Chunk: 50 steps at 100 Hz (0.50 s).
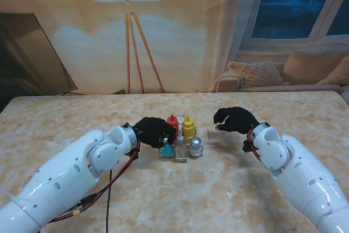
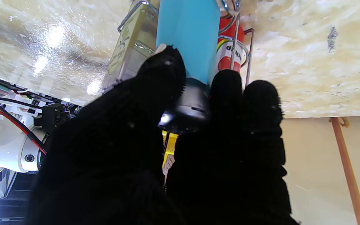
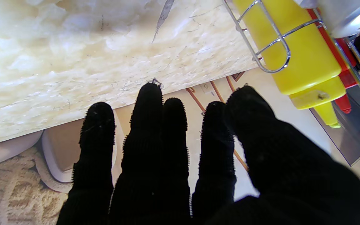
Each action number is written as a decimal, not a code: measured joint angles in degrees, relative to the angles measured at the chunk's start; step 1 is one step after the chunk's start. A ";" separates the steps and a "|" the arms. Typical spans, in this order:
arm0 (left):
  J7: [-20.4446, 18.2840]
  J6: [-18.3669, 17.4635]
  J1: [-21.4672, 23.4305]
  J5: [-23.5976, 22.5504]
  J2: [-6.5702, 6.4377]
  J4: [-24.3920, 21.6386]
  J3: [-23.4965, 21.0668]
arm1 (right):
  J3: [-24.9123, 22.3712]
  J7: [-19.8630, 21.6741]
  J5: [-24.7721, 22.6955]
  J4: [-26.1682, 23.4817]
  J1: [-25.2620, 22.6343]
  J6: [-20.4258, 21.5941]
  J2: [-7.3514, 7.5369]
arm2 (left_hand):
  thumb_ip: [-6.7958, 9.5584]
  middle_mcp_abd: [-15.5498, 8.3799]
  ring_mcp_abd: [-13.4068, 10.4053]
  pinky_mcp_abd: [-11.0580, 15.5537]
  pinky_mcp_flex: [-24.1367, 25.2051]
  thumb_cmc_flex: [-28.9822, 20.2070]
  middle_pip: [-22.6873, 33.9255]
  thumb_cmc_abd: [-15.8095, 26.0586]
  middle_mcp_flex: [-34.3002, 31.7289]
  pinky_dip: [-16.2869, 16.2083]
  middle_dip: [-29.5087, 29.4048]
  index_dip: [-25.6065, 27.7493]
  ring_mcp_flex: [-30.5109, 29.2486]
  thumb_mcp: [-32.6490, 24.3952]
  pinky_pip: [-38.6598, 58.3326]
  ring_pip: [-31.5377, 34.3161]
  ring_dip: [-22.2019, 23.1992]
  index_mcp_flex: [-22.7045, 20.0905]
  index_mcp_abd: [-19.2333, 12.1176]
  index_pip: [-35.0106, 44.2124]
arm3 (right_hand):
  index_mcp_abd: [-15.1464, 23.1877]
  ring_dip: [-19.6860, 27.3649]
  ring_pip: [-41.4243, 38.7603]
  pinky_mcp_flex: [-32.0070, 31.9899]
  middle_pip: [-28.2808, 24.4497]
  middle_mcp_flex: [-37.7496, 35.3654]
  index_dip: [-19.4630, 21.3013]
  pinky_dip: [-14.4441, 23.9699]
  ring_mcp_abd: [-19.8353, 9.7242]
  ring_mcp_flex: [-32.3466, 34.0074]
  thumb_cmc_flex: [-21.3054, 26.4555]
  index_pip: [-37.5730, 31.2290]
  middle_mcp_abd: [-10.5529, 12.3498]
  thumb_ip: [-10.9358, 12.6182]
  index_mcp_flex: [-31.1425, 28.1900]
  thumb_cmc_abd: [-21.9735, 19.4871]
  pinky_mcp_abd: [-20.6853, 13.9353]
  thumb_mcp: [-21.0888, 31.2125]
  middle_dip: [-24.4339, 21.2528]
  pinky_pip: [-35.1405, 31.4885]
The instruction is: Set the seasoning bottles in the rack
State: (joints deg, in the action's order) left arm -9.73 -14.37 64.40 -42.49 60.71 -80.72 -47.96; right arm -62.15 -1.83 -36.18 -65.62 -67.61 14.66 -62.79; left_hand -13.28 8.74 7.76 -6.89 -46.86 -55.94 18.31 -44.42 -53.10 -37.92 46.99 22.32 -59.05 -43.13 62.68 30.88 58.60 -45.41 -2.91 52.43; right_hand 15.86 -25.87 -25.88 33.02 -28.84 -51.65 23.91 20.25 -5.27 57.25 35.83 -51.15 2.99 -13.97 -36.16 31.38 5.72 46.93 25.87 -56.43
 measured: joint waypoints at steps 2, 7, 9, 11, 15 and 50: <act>0.10 -0.02 -0.06 -0.08 0.01 0.06 0.09 | 0.01 0.02 0.00 0.00 0.00 -0.02 0.00 | 0.00 0.00 -0.05 0.00 0.00 0.27 0.03 -0.01 0.00 -0.01 0.06 -0.39 0.00 -0.26 0.00 0.17 0.08 0.00 -0.03 0.02 | 0.00 0.00 0.00 0.00 0.00 0.00 0.00 0.00 0.00 0.00 0.00 0.00 0.00 0.00 0.00 0.00 0.00 0.00 0.00 0.00; 0.25 -0.06 -0.19 -0.22 0.02 0.15 0.26 | 0.02 0.04 0.01 -0.02 0.00 -0.06 0.00 | -0.41 0.00 -0.06 0.00 0.00 0.34 0.16 -0.09 -0.01 -0.03 0.07 -0.44 0.00 -0.65 0.00 0.20 0.49 0.00 -0.03 0.12 | 0.00 0.00 0.00 0.00 0.00 -0.01 0.00 0.00 0.00 0.00 0.00 0.00 0.00 0.00 0.00 0.00 0.00 0.00 0.00 0.00; 0.25 -0.06 -0.24 -0.24 0.02 0.17 0.31 | 0.02 0.05 0.02 -0.03 0.00 -0.06 0.00 | -0.43 0.00 -0.06 0.00 0.00 0.34 0.29 -0.41 -0.01 -0.04 0.07 -0.44 0.00 -0.85 0.00 0.22 0.53 0.00 -0.04 0.23 | 0.00 0.00 0.00 0.00 0.00 -0.01 0.00 0.00 0.00 0.00 0.00 0.00 0.00 0.00 0.00 0.00 0.00 0.00 0.00 0.00; 0.25 -0.06 -0.28 -0.24 0.02 0.18 0.34 | 0.02 0.05 0.03 -0.04 -0.01 -0.07 0.00 | -0.43 0.00 -0.06 0.00 0.00 0.35 0.39 -0.45 -0.01 -0.20 0.07 -0.46 0.00 -0.86 0.01 0.24 0.55 0.00 -0.05 0.26 | 0.00 0.00 0.00 0.00 0.00 -0.01 0.00 0.00 0.00 0.00 0.00 0.00 0.00 0.00 0.00 0.00 0.00 0.00 0.00 0.00; 0.24 -0.06 -0.35 -0.24 0.03 0.22 0.43 | 0.02 0.06 0.05 -0.05 -0.01 -0.07 0.00 | -0.43 0.00 -0.06 0.00 0.03 0.36 0.51 -0.53 -0.01 -0.72 0.08 -0.60 0.00 -0.94 0.07 0.27 0.57 0.00 -0.08 0.62 | 0.00 0.00 0.00 0.00 0.00 -0.01 0.00 0.00 0.00 0.00 0.00 0.00 0.00 0.00 0.00 0.00 0.00 0.00 0.00 0.00; -0.93 -0.06 -1.39 0.15 -0.03 0.34 1.50 | 0.05 0.03 0.06 -0.05 -0.01 -0.04 0.00 | -1.10 0.00 -0.10 0.00 0.09 0.61 1.04 -0.55 0.06 -1.61 0.67 -0.68 0.00 -1.54 0.54 0.95 0.62 0.00 -0.10 0.78 | 0.00 0.00 0.00 0.00 0.00 -0.01 0.00 0.00 0.00 0.00 0.00 0.00 0.00 0.00 -0.01 0.00 0.00 0.00 0.00 0.00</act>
State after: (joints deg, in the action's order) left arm -10.66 -14.43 63.01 -42.33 60.69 -80.37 -46.45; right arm -62.10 -1.80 -36.12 -65.67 -67.63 14.63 -62.79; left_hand -14.38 8.74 7.66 -6.89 -46.77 -55.32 19.35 -44.97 -53.05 -39.53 47.66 21.65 -59.05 -44.66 63.22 31.84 59.21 -45.41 -3.00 53.21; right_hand 15.86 -25.87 -25.88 33.02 -28.84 -51.66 23.91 20.25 -5.27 57.25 35.83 -51.15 2.99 -13.97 -36.17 31.38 5.72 46.93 25.87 -56.43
